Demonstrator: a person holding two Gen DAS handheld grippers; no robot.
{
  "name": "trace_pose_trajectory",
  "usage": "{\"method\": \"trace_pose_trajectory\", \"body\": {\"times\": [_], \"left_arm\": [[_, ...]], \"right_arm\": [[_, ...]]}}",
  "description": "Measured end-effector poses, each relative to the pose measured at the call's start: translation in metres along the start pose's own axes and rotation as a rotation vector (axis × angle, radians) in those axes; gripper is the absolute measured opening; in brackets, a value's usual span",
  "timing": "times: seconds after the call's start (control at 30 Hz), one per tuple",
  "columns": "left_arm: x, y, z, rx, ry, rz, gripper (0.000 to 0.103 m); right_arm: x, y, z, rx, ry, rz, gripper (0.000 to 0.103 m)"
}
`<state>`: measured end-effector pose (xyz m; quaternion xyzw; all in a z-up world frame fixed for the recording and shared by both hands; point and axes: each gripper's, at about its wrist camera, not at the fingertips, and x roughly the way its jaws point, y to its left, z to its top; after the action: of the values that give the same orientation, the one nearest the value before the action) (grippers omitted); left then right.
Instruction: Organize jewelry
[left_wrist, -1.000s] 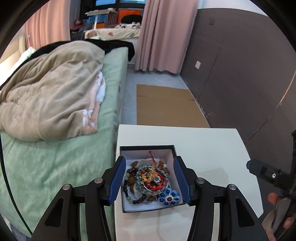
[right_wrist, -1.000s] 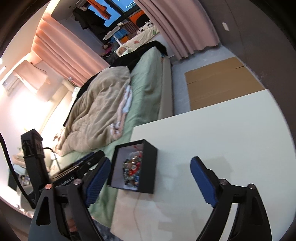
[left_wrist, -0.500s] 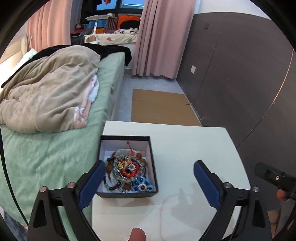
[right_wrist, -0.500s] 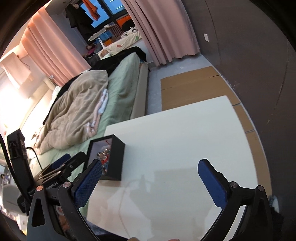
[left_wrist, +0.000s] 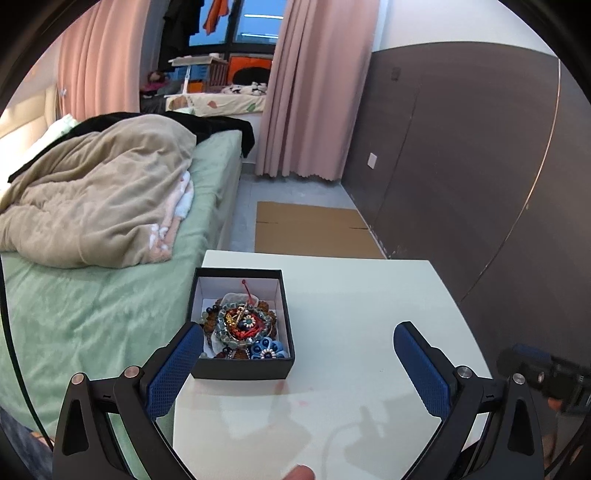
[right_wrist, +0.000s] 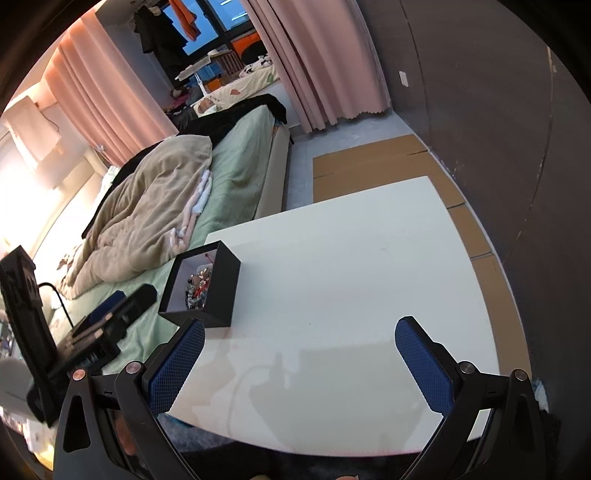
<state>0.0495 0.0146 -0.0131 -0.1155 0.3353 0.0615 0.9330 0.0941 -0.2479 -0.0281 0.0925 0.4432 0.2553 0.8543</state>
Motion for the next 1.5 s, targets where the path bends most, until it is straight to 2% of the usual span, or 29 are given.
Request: {"method": "trace_pose_trajectory", "body": {"times": [0.07,0.17,0.33,0.5,0.83,1.5], "left_arm": [[-0.004,-0.001,0.000,0.008,-0.015,0.009,0.103],[-0.010,-0.002,0.000,0.020,-0.038,0.010,0.103],[-0.013,-0.003,-0.001,0.023,-0.042,-0.001,0.103],[-0.017,-0.006,-0.001,0.021,-0.063,-0.004,0.103],[-0.012,-0.004,0.004,0.013,-0.048,-0.010,0.103],[-0.013,-0.002,0.006,0.025,-0.051,-0.015,0.102]], "right_arm": [[-0.004,0.000,-0.006,-0.007,-0.001,-0.001,0.103],[-0.010,0.006,-0.006,-0.054,-0.011,-0.048,0.103],[-0.017,0.008,-0.003,-0.041,-0.033,-0.009,0.103],[-0.018,0.007,-0.001,-0.048,-0.040,-0.034,0.103],[-0.016,0.010,0.003,-0.092,-0.022,-0.051,0.103],[-0.017,0.008,0.008,-0.069,-0.029,-0.032,0.103]]}}
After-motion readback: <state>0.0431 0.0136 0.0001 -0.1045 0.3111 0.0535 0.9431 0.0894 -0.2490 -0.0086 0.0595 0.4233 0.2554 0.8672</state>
